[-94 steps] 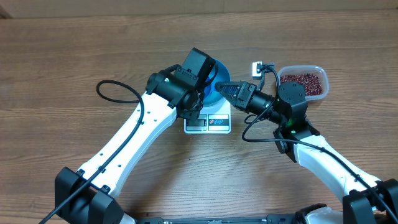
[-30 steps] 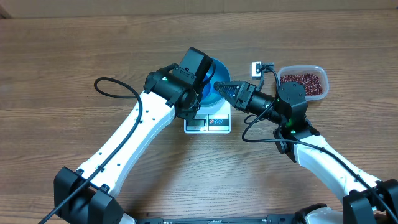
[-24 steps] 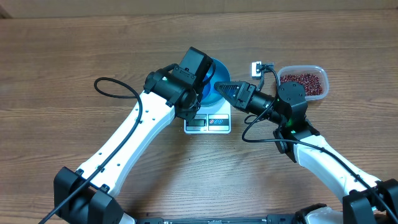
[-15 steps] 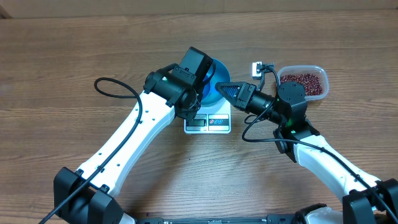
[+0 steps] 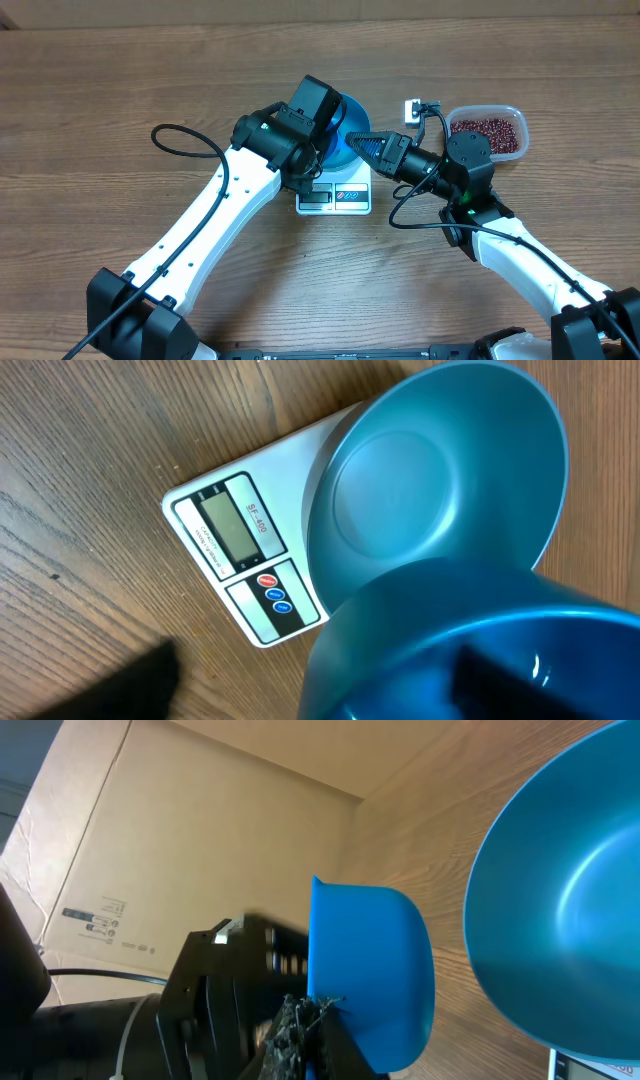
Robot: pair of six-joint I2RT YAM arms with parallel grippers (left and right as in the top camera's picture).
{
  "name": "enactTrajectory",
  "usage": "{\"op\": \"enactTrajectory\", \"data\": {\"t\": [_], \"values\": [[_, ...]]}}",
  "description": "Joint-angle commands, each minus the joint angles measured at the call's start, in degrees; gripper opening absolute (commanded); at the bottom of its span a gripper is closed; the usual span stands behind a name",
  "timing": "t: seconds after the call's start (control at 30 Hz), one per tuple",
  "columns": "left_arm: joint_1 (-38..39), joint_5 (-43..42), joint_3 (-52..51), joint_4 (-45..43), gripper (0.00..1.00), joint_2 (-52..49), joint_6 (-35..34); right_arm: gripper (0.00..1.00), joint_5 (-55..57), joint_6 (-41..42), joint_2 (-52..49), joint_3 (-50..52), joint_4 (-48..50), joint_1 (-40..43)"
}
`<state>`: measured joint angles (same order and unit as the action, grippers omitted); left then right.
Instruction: Scoop item into bowl and weigh 150g on scale
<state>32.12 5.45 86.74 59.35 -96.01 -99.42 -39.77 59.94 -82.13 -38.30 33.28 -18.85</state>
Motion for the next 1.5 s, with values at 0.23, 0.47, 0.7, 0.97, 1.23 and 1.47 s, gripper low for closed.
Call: {"op": "enactTrajectory", "data": {"t": [0.23, 0.47, 0.7, 0.97, 1.23, 1.47], "values": [[-1.77, 1.14, 1.18, 1.16, 1.00, 1.14, 3.87, 0.04, -0.33, -0.96, 0.17, -1.05, -0.20, 0.07], [-4.92, 1.07, 2.43, 3.45, 0.99, 6.93, 8.00, 0.04, -0.33, -1.62, 0.17, -1.05, -1.79, 0.96], [-5.92, 0.94, 2.43, 3.39, 1.00, 14.80, 12.66, 0.04, -1.11, -3.06, 0.20, -1.05, -2.56, 1.75], [-5.92, 1.20, 2.43, 3.43, 1.00, 20.11, 15.65, 0.04, -3.23, -4.31, 0.20, -1.07, -2.51, 2.84], [-5.97, 1.77, 2.43, 3.45, 1.00, 20.50, 18.51, 0.04, -10.60, -8.90, 1.18, -1.20, -3.45, 6.95], [-5.97, 5.57, 2.43, 4.33, 0.99, 20.50, 21.22, 0.04, -12.20, -9.25, 4.28, -1.22, -7.61, 10.38]]}}
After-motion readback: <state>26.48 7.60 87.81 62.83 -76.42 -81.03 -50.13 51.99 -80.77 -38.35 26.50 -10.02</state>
